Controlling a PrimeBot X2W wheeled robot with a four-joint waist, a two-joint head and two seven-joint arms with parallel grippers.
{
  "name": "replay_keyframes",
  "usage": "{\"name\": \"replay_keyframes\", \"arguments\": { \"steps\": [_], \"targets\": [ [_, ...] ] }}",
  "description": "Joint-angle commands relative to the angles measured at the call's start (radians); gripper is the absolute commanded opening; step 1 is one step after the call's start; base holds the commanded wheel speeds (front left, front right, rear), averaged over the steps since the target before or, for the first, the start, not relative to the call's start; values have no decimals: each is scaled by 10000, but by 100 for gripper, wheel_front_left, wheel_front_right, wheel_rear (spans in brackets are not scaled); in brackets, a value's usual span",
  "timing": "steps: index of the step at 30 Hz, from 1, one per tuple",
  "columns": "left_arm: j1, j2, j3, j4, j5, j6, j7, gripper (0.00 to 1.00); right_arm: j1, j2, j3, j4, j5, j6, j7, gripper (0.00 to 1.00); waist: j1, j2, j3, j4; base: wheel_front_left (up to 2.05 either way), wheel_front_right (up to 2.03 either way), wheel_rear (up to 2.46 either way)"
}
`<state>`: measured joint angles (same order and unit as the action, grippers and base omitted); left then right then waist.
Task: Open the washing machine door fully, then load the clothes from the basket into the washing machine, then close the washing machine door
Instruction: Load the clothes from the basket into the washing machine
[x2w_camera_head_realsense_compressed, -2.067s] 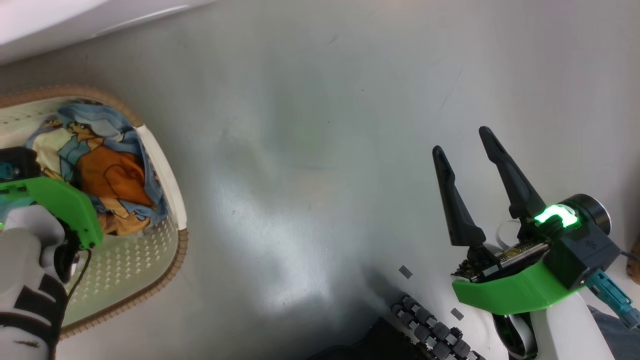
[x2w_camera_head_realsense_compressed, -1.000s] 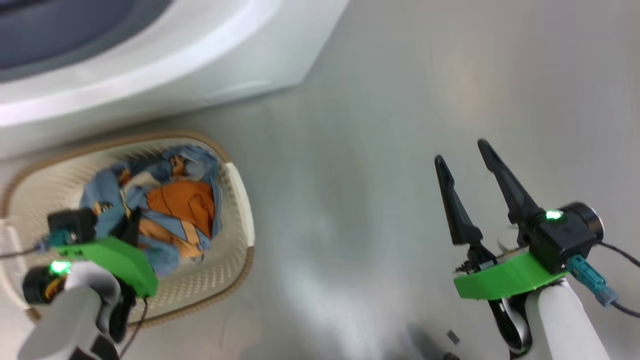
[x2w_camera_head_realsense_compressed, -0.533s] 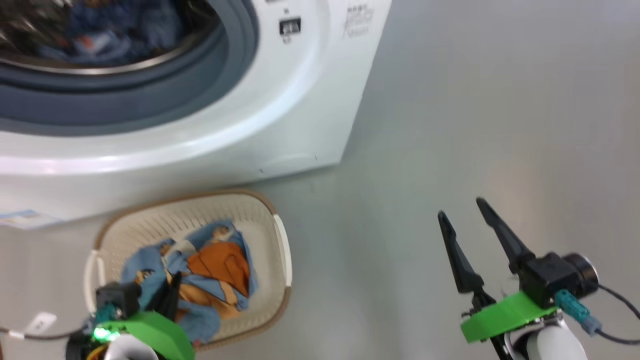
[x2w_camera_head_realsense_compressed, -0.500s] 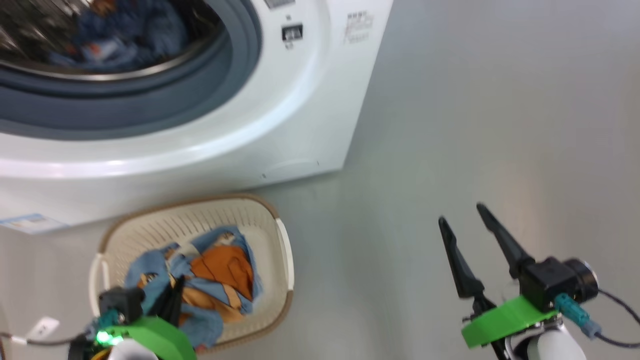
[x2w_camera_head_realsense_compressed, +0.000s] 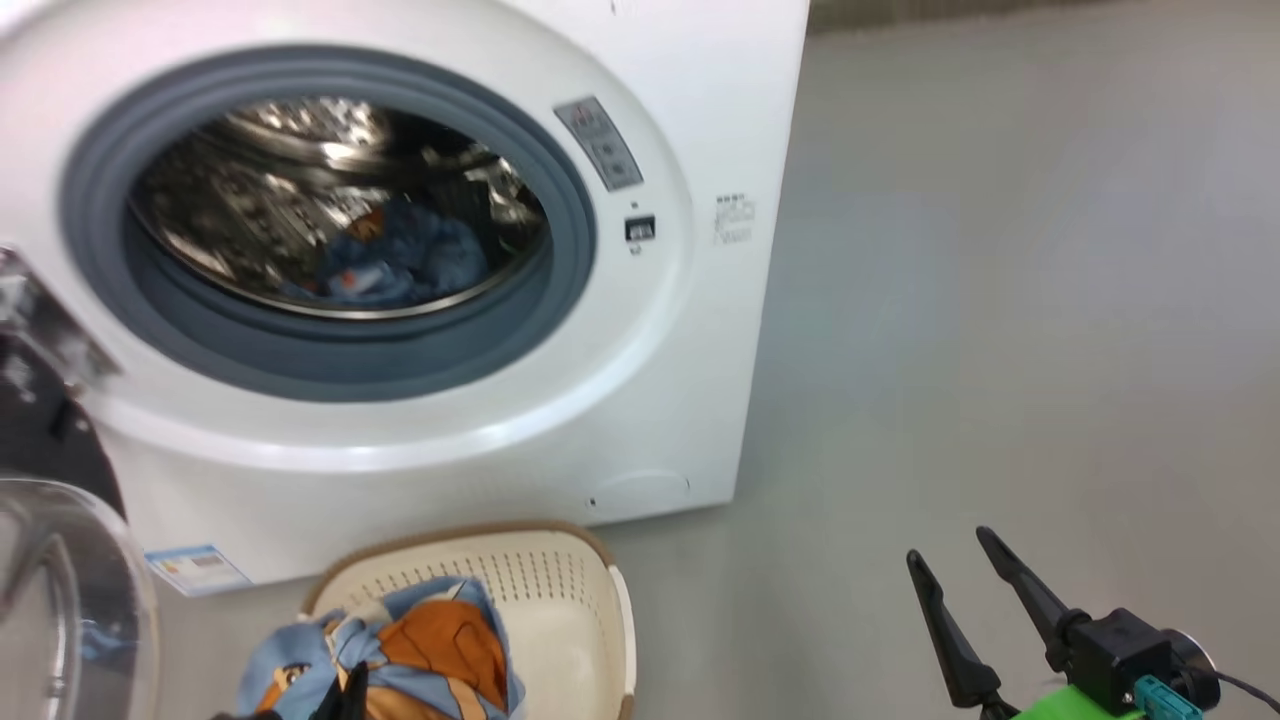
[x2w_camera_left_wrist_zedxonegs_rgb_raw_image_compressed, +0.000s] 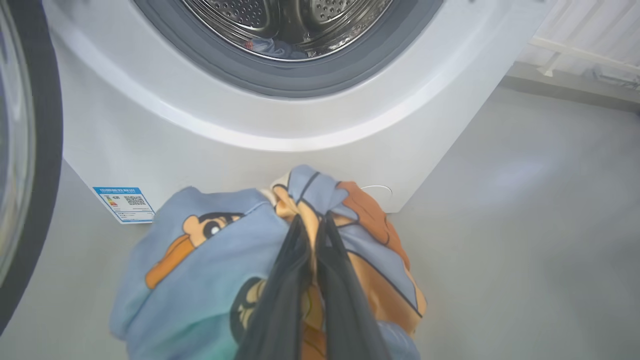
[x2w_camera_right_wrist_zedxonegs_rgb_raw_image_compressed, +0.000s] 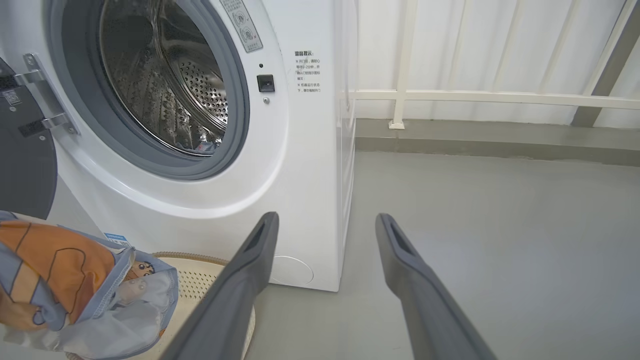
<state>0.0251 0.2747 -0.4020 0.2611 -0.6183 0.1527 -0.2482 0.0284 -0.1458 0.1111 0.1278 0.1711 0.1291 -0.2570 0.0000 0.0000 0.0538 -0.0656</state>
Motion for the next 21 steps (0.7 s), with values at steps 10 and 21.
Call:
{"name": "replay_keyframes", "arguments": {
  "steps": [10,21],
  "targets": [
    [828,293,820,-1863,307,709,-134,0,190,-169,140,-227,335,16,-48,100,0,0,-1454,541,0,0,0],
    [1448,501,1143,-3309,316,1474,161,0,282,-282,114,-218,508,16,-48,100,0,0,-1841,614,0,0,0]
  ]
}}
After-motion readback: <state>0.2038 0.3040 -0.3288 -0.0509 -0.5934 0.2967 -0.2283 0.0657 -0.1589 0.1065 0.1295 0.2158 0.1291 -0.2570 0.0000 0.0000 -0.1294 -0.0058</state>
